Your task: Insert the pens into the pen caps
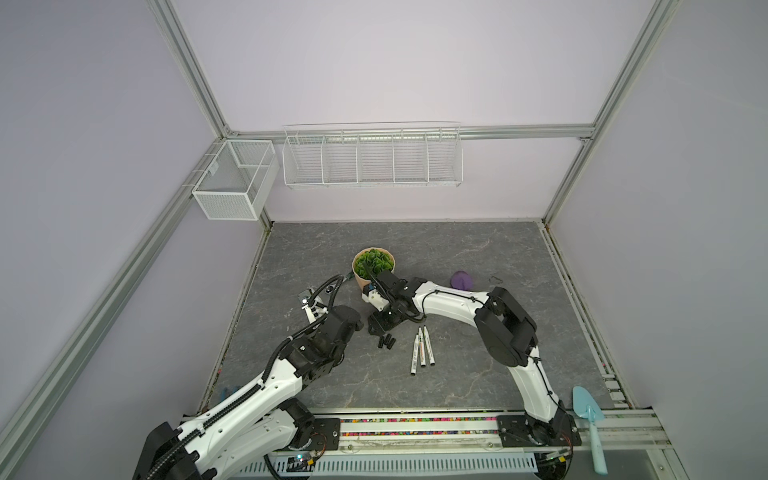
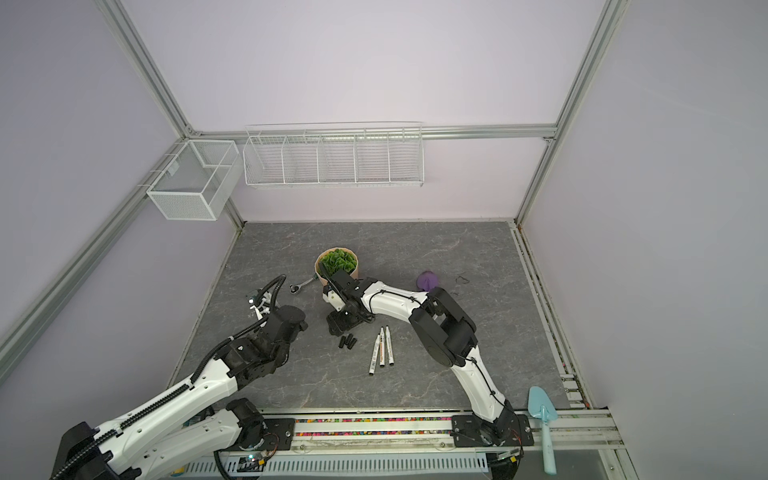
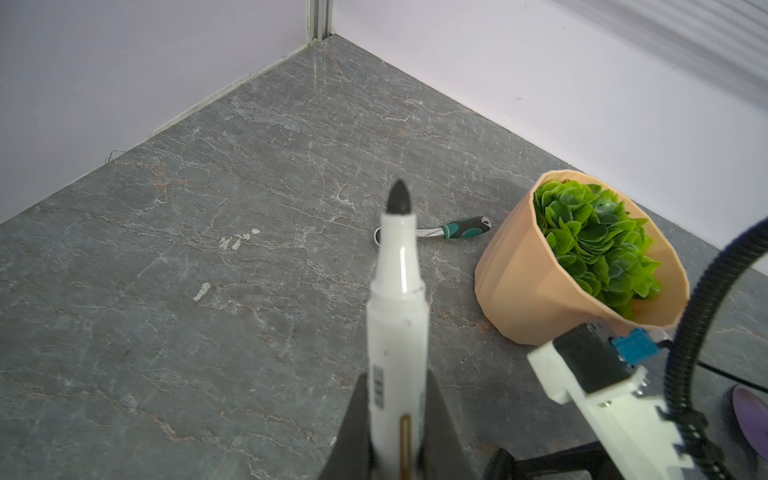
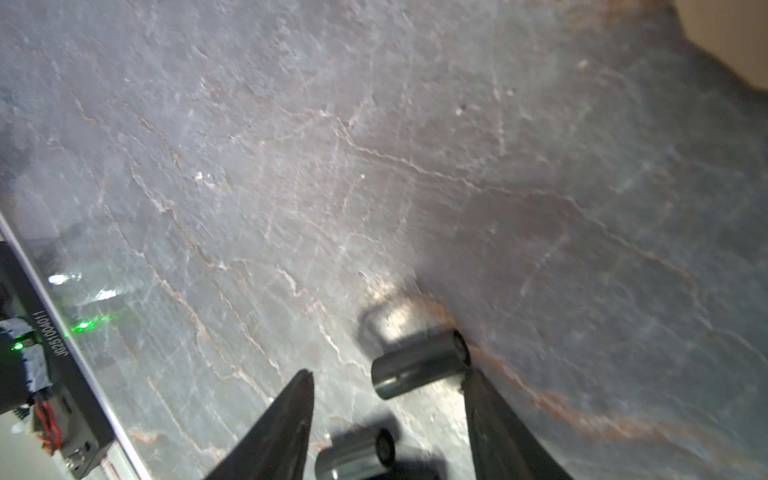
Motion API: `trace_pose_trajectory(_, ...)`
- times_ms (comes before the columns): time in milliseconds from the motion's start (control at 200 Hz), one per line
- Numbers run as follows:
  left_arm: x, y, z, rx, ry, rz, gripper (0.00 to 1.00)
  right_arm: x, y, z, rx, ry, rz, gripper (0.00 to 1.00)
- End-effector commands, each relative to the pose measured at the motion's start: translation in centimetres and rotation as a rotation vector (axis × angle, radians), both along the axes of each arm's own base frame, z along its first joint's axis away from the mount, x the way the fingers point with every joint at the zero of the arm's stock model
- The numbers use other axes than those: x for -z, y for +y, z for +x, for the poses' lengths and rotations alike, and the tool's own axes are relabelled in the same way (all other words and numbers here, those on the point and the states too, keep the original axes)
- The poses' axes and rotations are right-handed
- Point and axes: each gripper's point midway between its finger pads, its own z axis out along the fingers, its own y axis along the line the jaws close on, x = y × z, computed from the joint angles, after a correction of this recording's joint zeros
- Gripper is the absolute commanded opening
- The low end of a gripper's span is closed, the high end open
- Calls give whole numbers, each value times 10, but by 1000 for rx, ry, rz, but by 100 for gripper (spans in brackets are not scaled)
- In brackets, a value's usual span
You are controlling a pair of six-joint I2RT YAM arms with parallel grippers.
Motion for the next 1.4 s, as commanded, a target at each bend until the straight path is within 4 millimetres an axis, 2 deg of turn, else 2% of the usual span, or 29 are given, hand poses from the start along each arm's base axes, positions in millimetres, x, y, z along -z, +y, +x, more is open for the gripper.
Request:
trace_pose_trajectory(0, 4, 7, -2, -17, 10, 26, 0, 23, -12, -5, -20, -15, -125, 59)
trace_pose_trajectory(400, 3, 4, -2, 10, 10, 35, 0, 31, -6, 10, 10, -69, -186, 57)
trace_pose_trajectory(530, 3, 3, -2, 21, 14, 38, 0, 34, -15, 18, 51, -101, -236, 56)
trace_pose_trajectory(690, 3, 1, -1, 35, 14, 41, 0, 35, -37, 33, 140, -133, -299, 55)
trace_pose_trajectory(810, 3, -2, -1, 51, 13, 35, 0, 30, -48, 40, 201, -127, -272, 55)
trace_pose_trajectory(955, 2, -7, 1, 70, 11, 15, 0, 11, -32, 36, 160, -149, -154, 56)
trace_pose_trajectory(1015, 6, -9, 4, 84, 25, -10, 0, 6, -28, 36, 144, -165, -134, 56)
trace_pose_trajectory(1235, 43, -14, 21, 208, 114, -261, 0, -11, -23, 27, 88, -218, -75, 56)
trace_pose_trajectory(1315, 50, -17, 28, 273, 133, -281, 0, -20, -25, 27, 108, -239, -46, 56)
trace_pose_trajectory(1395, 60, -15, 31, 283, 189, -229, 0, -31, -26, 27, 118, -263, -15, 56)
